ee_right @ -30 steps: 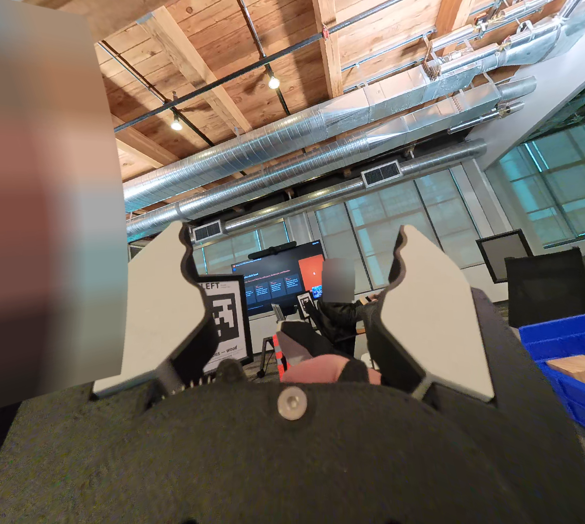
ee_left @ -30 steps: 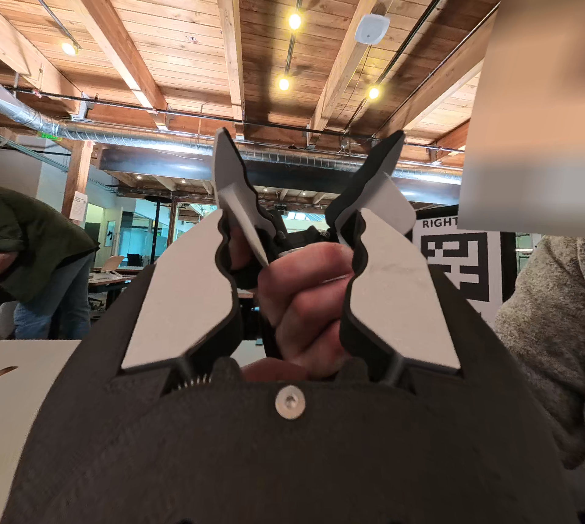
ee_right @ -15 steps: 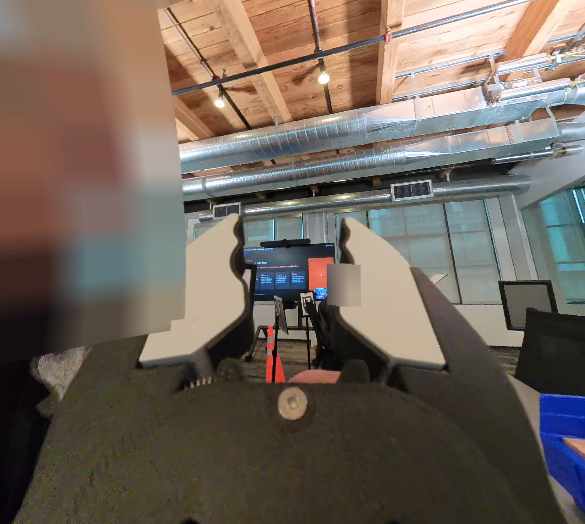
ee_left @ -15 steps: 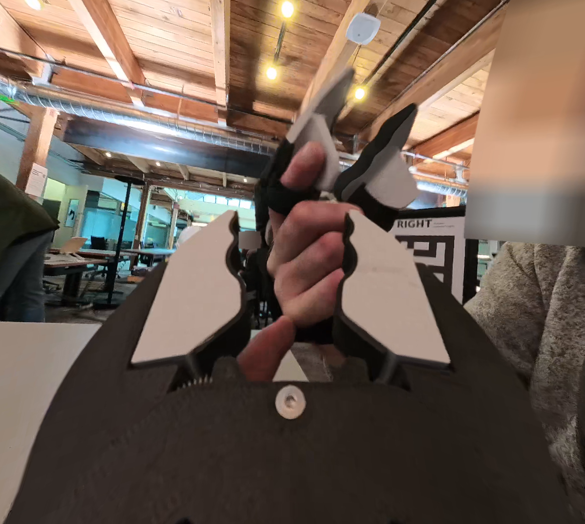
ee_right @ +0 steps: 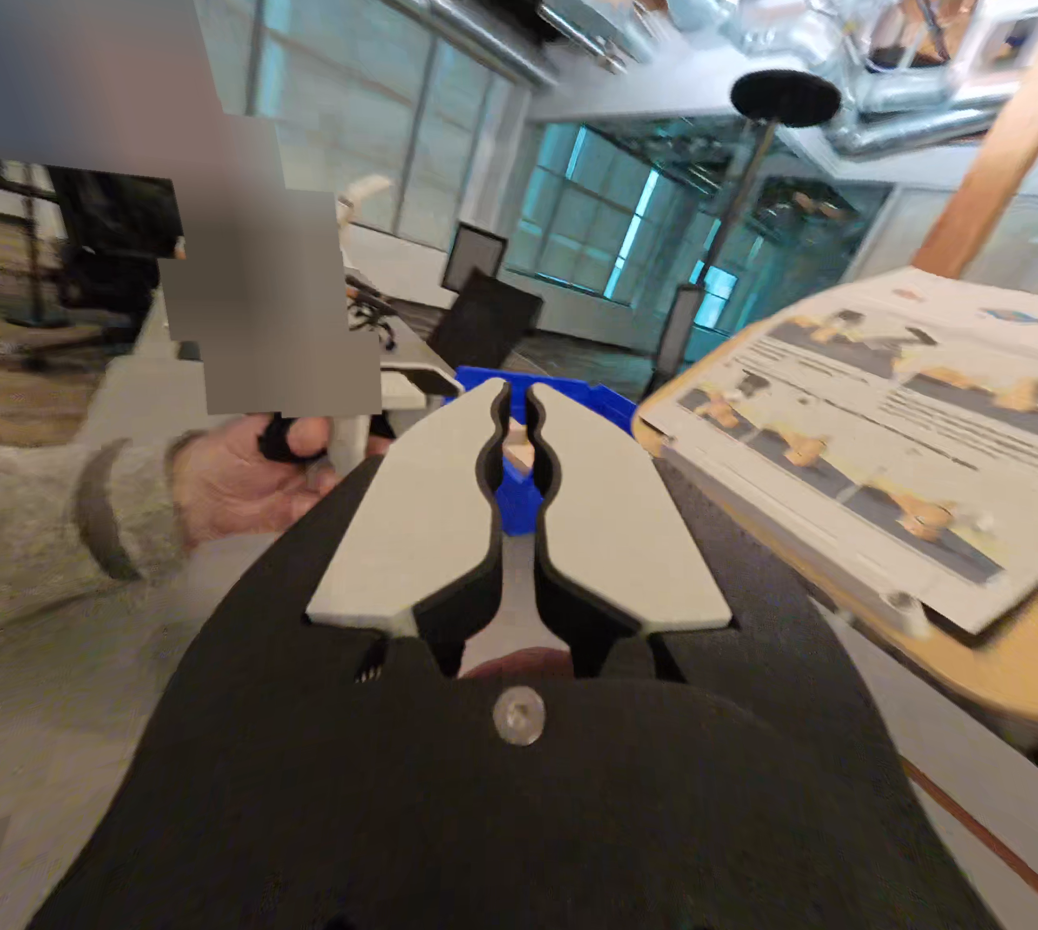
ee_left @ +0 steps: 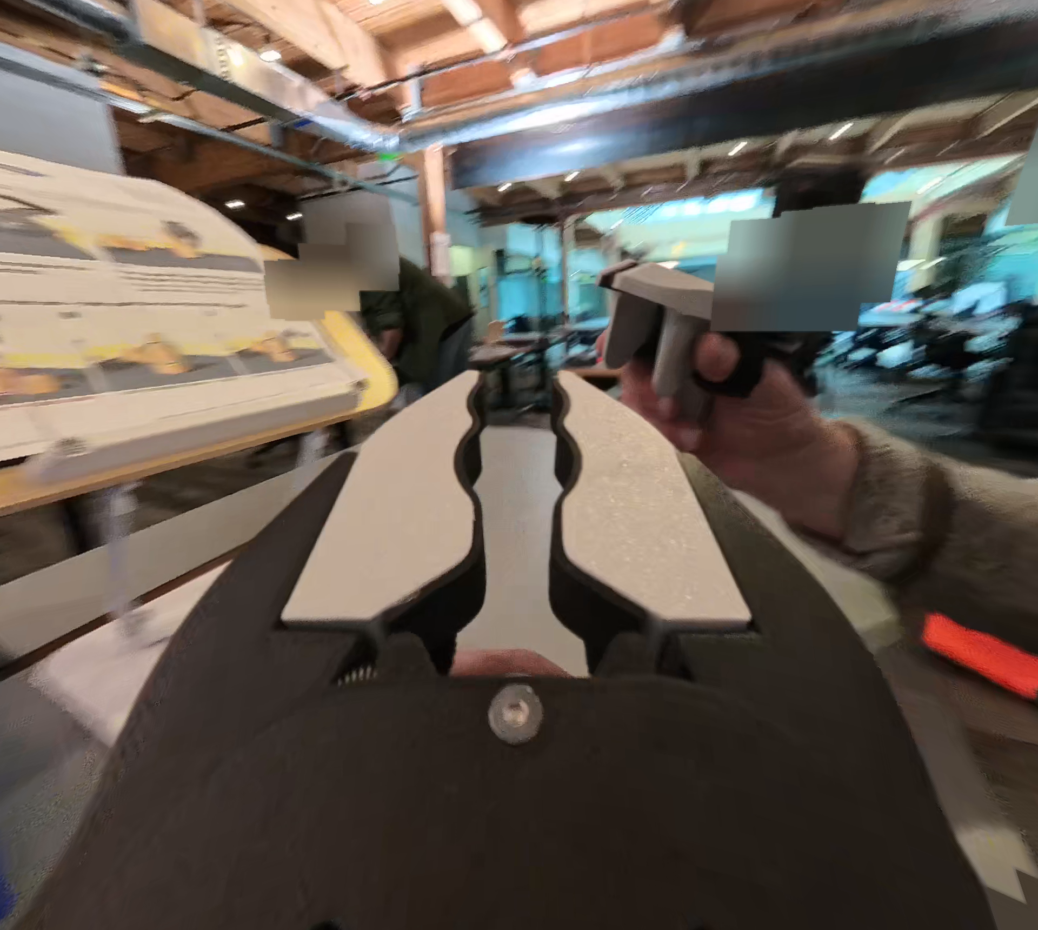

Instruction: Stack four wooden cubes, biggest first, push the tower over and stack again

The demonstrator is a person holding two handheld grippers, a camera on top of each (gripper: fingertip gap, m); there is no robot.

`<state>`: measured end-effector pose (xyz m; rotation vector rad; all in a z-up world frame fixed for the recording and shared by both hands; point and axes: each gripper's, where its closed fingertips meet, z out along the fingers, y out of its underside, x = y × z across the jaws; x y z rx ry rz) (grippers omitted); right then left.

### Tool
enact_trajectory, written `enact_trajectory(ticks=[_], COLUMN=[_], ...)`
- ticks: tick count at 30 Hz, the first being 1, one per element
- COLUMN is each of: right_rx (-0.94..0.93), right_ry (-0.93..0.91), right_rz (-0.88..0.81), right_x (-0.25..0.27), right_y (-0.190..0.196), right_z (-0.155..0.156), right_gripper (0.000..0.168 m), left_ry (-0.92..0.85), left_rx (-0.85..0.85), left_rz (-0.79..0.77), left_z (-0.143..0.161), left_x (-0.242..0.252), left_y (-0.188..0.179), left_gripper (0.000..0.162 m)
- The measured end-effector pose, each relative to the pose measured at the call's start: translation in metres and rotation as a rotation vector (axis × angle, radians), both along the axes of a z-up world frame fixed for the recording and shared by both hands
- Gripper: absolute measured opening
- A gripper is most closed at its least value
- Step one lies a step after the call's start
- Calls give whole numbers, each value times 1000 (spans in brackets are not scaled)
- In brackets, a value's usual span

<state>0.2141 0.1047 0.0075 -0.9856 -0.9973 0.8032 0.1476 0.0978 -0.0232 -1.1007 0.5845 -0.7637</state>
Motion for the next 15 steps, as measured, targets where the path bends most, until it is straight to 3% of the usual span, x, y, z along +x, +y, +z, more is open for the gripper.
enact_trajectory(ticks=[1,3,5,8,10,13,15], right_rx=[-1,-3,-21,-20,-7,-28,-76], right_ry=[-27,-91,-160,-292,-355,-441,-476], right_rz=[-57,-163,-277,-495,-622,-720,-723], right_x=[5,16,28,47,59,70,74], right_y=[12,36,61,100,119,138,146], right_z=[-11,-38,-67,-101,-109,-124,-137], right_gripper=[19,18,24,11,11,0,0], left_ry=[60,183,232,250,318,350,383], left_rx=[-6,22,17,-9,-59,-129,-178], left_rz=[95,218,294,454,532,663,703], left_z=[-4,-12,-18,-26,-38,-51,-64], left_x=[-10,-26,-40,-64,-71,-87,-93], left_y=[7,15,23,41,53,70,79], left_gripper=[11,0,0,9,25,33,12])
